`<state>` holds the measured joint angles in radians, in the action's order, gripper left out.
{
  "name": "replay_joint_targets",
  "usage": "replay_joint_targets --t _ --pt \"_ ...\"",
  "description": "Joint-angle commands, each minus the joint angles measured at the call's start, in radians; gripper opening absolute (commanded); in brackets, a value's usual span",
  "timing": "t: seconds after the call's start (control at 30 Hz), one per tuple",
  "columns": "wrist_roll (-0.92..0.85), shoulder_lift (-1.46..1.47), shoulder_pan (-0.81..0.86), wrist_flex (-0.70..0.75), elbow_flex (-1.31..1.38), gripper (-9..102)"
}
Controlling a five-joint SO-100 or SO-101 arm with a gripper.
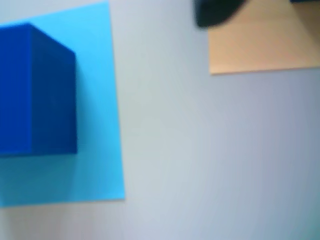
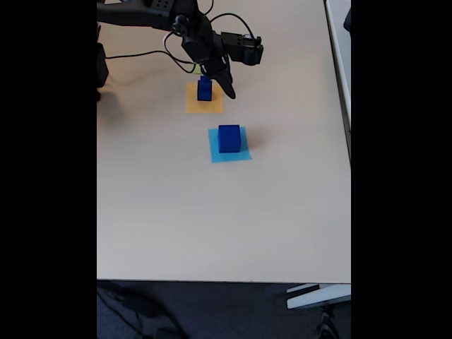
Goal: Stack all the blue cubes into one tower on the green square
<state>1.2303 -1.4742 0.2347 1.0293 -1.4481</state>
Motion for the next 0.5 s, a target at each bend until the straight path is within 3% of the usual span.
replay_joint_targets --t 0.0,0.47 --pt "-0.003 -0.035 0.015 -0.026 -0.028 23" --pt "-0.052 -0.040 0.049 -0.037 -0.063 30"
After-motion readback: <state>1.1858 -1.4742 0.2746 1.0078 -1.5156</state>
